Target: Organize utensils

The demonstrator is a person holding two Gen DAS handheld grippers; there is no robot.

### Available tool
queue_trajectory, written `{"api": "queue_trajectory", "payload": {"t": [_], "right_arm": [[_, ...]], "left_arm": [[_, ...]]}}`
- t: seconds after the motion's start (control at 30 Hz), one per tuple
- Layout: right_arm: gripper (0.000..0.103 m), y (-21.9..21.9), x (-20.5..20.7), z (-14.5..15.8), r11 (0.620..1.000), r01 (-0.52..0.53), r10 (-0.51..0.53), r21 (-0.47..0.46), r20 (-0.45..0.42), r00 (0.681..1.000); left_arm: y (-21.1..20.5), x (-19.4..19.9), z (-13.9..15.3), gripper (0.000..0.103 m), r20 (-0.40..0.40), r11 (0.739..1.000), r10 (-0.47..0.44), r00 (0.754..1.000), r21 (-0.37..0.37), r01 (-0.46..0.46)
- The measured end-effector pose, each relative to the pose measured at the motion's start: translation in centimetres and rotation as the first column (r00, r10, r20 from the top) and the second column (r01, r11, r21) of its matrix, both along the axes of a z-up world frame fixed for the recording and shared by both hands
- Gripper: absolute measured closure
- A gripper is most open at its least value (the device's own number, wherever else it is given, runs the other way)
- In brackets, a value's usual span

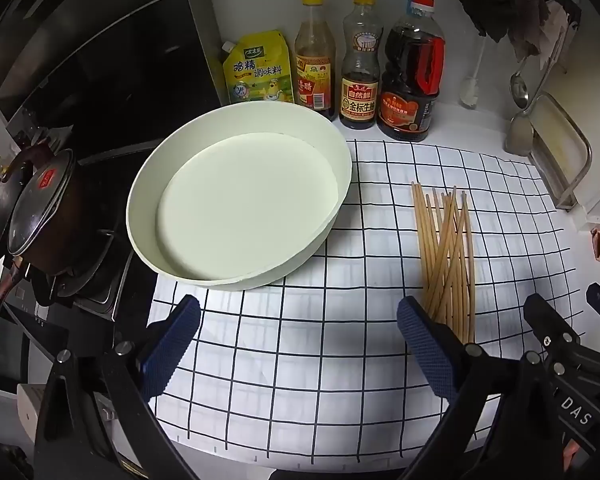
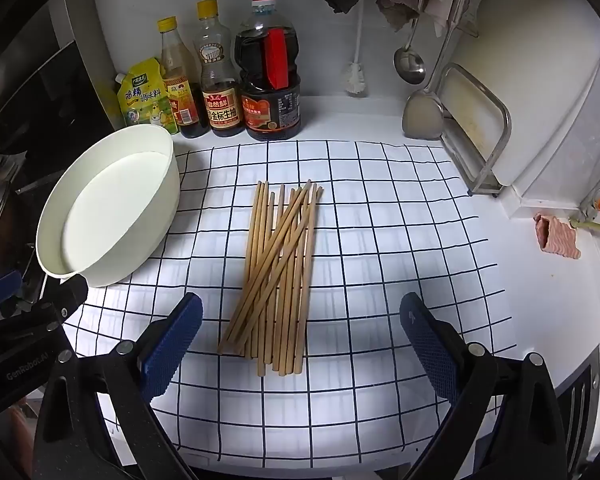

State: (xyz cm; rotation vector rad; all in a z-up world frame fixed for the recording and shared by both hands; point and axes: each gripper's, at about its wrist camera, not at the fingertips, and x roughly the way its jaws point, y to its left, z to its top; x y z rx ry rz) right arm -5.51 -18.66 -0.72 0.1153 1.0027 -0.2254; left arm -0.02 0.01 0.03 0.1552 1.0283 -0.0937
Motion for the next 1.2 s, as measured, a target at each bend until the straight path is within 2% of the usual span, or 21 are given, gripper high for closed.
{"api": "queue_trajectory", "payload": {"t": [1.2], "right_arm": [[0.009, -0.1, -0.4, 1.3, 1.0, 0.009, -0.009, -0.003, 0.032, 0.999]], "left_arm": [[0.2, -0.2, 0.9, 0.006, 0.008, 1.0, 0.0, 1.0, -0.008, 0.0]]}}
